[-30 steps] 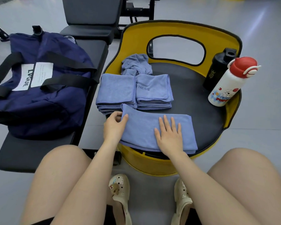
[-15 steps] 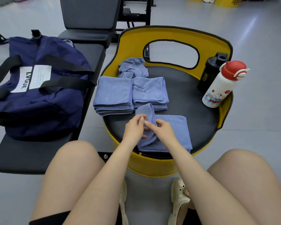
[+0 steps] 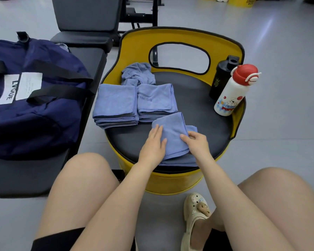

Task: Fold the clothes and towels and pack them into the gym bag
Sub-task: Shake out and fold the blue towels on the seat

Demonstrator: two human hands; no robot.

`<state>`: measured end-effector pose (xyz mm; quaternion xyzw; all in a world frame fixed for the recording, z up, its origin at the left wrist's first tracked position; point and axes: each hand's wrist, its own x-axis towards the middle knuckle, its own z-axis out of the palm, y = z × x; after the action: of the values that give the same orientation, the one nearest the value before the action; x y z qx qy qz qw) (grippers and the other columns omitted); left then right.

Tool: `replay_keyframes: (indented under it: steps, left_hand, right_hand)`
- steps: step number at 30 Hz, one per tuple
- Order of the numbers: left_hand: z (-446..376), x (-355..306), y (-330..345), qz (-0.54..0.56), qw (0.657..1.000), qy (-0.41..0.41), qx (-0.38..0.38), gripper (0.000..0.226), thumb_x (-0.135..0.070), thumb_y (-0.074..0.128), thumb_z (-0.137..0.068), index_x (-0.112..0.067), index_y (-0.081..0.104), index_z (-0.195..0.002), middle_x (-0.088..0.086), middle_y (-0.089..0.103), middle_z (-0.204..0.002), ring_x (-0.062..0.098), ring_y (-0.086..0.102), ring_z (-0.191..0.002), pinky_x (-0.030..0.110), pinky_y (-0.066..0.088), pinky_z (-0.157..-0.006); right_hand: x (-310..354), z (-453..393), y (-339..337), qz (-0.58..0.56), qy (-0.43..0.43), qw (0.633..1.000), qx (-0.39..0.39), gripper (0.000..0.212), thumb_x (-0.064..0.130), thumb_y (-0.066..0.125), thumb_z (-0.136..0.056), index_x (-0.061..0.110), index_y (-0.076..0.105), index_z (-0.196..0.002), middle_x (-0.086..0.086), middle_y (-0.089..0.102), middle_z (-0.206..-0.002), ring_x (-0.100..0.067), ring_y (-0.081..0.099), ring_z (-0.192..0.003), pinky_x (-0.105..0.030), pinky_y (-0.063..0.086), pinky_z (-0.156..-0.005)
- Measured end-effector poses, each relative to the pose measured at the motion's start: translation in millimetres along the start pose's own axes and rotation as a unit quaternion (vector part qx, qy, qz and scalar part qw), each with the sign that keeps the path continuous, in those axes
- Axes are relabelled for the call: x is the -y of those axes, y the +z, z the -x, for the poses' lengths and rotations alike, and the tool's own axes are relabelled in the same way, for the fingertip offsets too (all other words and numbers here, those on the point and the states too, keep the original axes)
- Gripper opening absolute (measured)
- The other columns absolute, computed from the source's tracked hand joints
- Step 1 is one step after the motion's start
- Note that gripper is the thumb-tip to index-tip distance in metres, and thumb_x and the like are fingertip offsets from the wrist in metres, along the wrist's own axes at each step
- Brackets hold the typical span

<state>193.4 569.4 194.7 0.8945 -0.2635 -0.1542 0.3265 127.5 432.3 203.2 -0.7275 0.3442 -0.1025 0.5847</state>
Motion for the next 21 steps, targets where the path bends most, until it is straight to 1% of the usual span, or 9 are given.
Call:
replay_keyframes:
  steps: [3, 5, 7, 8, 9, 12, 15, 18, 21]
  left_hand:
    - [0, -5, 11, -0.103, 0.994, 0.030, 0.037, 0.055, -0.033, 0.025, -0.104, -0.015, 0.006, -0.152, -0.002, -0.003, -0.160, 0.012, -0.004, -0.147, 0.032, 0.011, -0.118]
    - [0, -6, 17, -0.161, 0.985, 0.048, 0.039, 0.055, -0.034, 0.022, -0.104, -0.014, 0.004, -0.152, -0.001, -0.005, -0.160, 0.014, -0.006, -0.147, 0.032, 0.006, -0.118]
    - [-2, -9, 22, -0.189, 0.979, 0.062, 0.035, 0.055, -0.035, 0.020, -0.104, -0.014, 0.003, -0.152, 0.000, -0.006, -0.160, 0.014, -0.008, -0.147, 0.032, 0.003, -0.118]
    - [-3, -11, 24, -0.196, 0.978, 0.069, 0.035, 0.056, -0.036, 0.020, -0.104, -0.014, 0.002, -0.152, 0.000, -0.006, -0.160, 0.015, -0.009, -0.147, 0.032, 0.001, -0.118]
    - [-4, -13, 26, -0.201, 0.976, 0.074, 0.035, 0.056, -0.037, 0.020, -0.104, -0.014, 0.002, -0.152, 0.000, -0.005, -0.160, 0.015, -0.009, -0.147, 0.032, 0.001, -0.118]
    - [-5, -19, 32, -0.216, 0.972, 0.087, 0.037, 0.057, -0.038, 0.020, -0.103, -0.014, 0.002, -0.152, 0.000, -0.005, -0.160, 0.016, -0.010, -0.147, 0.033, -0.001, -0.118]
    - [-7, -22, 38, -0.230, 0.968, 0.085, 0.048, 0.058, -0.040, 0.019, -0.103, -0.015, 0.003, -0.152, 0.000, -0.005, -0.160, 0.016, -0.010, -0.147, 0.034, -0.003, -0.118]
    - [-8, -21, 42, -0.249, 0.963, 0.079, 0.060, 0.059, -0.041, 0.019, -0.103, -0.015, 0.003, -0.152, 0.000, -0.005, -0.160, 0.017, -0.010, -0.147, 0.036, -0.004, -0.118]
    - [-8, -24, 41, -0.228, 0.970, 0.075, 0.044, 0.057, -0.038, 0.023, -0.102, -0.015, 0.006, -0.152, 0.000, 0.000, -0.160, 0.016, -0.007, -0.147, 0.035, -0.003, -0.118]
  right_hand:
    - [-4, 2, -12, 0.034, 0.000, 0.999, -0.018, 0.024, 0.018, 0.063, -0.089, -0.001, 0.059, -0.075, -0.014, 0.050, -0.066, -0.018, 0.040, -0.064, -0.027, 0.032, -0.057]
    - [-10, 3, -18, 0.054, -0.001, 0.998, -0.031, 0.023, 0.019, 0.063, -0.089, -0.003, 0.063, -0.081, -0.023, 0.061, -0.077, -0.021, 0.049, -0.066, -0.029, 0.040, -0.061]
    - [-15, 3, -22, 0.068, 0.003, 0.997, -0.046, 0.022, 0.020, 0.063, -0.089, -0.002, 0.064, -0.085, -0.020, 0.068, -0.087, -0.028, 0.060, -0.077, -0.035, 0.048, -0.071]
    - [-17, 3, -24, 0.072, 0.007, 0.996, -0.052, 0.016, 0.020, 0.063, -0.089, 0.004, 0.065, -0.086, -0.014, 0.070, -0.088, -0.027, 0.063, -0.084, -0.035, 0.049, -0.075]
    - [-18, 2, -26, 0.075, 0.010, 0.995, -0.059, 0.011, 0.019, 0.063, -0.090, 0.009, 0.067, -0.089, -0.009, 0.070, -0.089, -0.025, 0.063, -0.087, -0.033, 0.048, -0.076]
    - [-19, 2, -33, 0.083, 0.015, 0.993, -0.079, 0.018, 0.020, 0.061, -0.091, 0.008, 0.069, -0.102, -0.004, 0.068, -0.092, -0.020, 0.061, -0.088, -0.027, 0.044, -0.072]
    - [-22, 1, -37, 0.088, 0.025, 0.992, -0.089, 0.020, 0.019, 0.060, -0.092, 0.007, 0.068, -0.106, -0.003, 0.066, -0.093, -0.020, 0.060, -0.088, -0.026, 0.042, -0.071]
    - [-26, 0, -34, 0.122, 0.017, 0.988, -0.088, 0.022, 0.017, 0.059, -0.091, 0.006, 0.064, -0.109, -0.003, 0.063, -0.095, -0.023, 0.061, -0.095, -0.026, 0.041, -0.072]
    - [-27, 1, -31, 0.209, -0.014, 0.972, -0.109, 0.039, 0.020, 0.062, -0.089, 0.010, 0.053, -0.126, -0.006, 0.054, -0.120, -0.021, 0.054, -0.107, -0.029, 0.044, -0.081]
